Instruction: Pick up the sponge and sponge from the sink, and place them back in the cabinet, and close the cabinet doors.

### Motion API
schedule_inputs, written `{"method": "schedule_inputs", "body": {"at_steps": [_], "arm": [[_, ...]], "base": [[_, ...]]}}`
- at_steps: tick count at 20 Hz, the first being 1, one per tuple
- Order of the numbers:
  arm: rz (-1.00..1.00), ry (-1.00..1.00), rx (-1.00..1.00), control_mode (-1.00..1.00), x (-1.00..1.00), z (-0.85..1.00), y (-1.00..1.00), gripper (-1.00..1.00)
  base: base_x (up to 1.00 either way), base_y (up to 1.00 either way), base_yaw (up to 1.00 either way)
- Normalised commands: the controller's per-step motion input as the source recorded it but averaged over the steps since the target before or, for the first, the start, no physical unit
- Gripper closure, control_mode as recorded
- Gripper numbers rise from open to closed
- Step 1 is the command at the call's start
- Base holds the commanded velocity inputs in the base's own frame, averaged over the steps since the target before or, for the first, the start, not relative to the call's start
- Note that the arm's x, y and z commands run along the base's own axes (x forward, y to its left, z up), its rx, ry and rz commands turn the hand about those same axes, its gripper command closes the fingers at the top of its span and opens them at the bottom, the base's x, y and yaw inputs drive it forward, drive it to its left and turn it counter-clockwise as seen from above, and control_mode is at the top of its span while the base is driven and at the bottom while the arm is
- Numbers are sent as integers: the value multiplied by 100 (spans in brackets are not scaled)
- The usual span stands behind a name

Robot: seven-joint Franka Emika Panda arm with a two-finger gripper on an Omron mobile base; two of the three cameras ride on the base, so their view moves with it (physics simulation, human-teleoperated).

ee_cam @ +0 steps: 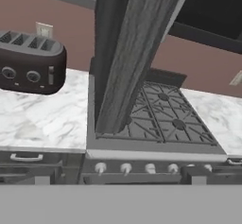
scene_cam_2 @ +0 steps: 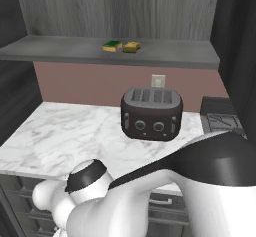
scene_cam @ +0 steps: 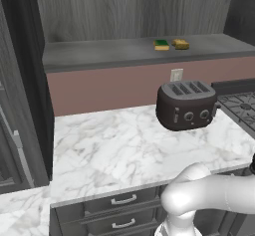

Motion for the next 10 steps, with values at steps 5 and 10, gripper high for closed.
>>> {"method": "schedule_inputs", "body": {"at_steps": [5, 10], "arm": [[1, -4, 0, -100, 0, 0, -23, -100], [1, -7, 0, -100, 0, 0, -8, -100]], "base": [[0, 0, 0], [0, 0, 0]]}}
